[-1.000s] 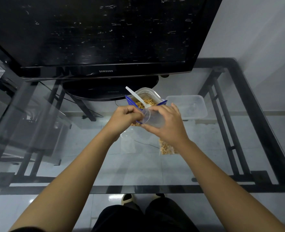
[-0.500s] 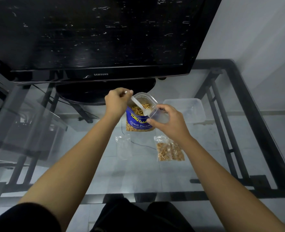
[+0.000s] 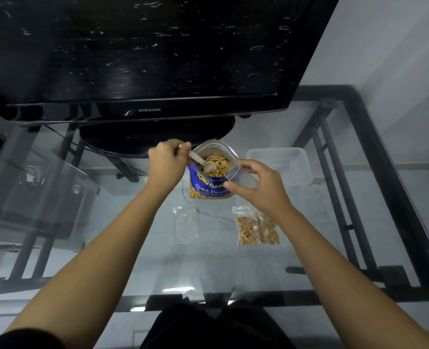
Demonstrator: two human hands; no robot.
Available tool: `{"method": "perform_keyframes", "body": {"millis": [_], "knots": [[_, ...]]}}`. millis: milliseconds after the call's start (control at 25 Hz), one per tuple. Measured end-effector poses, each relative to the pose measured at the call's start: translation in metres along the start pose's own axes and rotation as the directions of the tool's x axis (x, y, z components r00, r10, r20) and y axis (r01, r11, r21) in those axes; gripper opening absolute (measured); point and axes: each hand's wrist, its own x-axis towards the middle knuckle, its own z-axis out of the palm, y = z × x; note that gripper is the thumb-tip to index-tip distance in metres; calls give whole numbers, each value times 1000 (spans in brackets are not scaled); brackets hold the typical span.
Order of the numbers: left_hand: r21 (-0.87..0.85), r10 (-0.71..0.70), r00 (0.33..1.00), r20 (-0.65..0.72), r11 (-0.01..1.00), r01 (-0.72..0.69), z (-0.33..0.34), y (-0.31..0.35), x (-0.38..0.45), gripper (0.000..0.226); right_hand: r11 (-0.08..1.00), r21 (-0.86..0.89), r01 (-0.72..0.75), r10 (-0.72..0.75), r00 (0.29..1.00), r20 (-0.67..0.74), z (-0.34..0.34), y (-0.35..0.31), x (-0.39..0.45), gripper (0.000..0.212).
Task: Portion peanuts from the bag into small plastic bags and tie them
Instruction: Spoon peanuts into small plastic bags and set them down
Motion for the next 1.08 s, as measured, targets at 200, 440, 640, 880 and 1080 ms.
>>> {"method": "perform_keyframes", "body": {"millis": [200,440,640,880,1080], "knots": [[-183,-178,981,81,964,190,7,11,-6,28,999,27,-38,37,999,39,-4,0,-3,47],[-429,-448,885,126,780,456,5,13,-3,21,988,134,-78,67,994,86,-6,4,-5,48],[-551,-541,820,188,632,544,-1,3,5,16,975,204,-93,97,995,-7,-8,4,-4,46],[-583,-578,799,165,596,552,-14,-12,13,16,994,-110,1,-13,994,-107,-11,-6,4,56],[-654,-555,823,124,578,488,-40,-6,29,18,950,-303,71,-98,992,-75,-4,-18,20,57]]}}
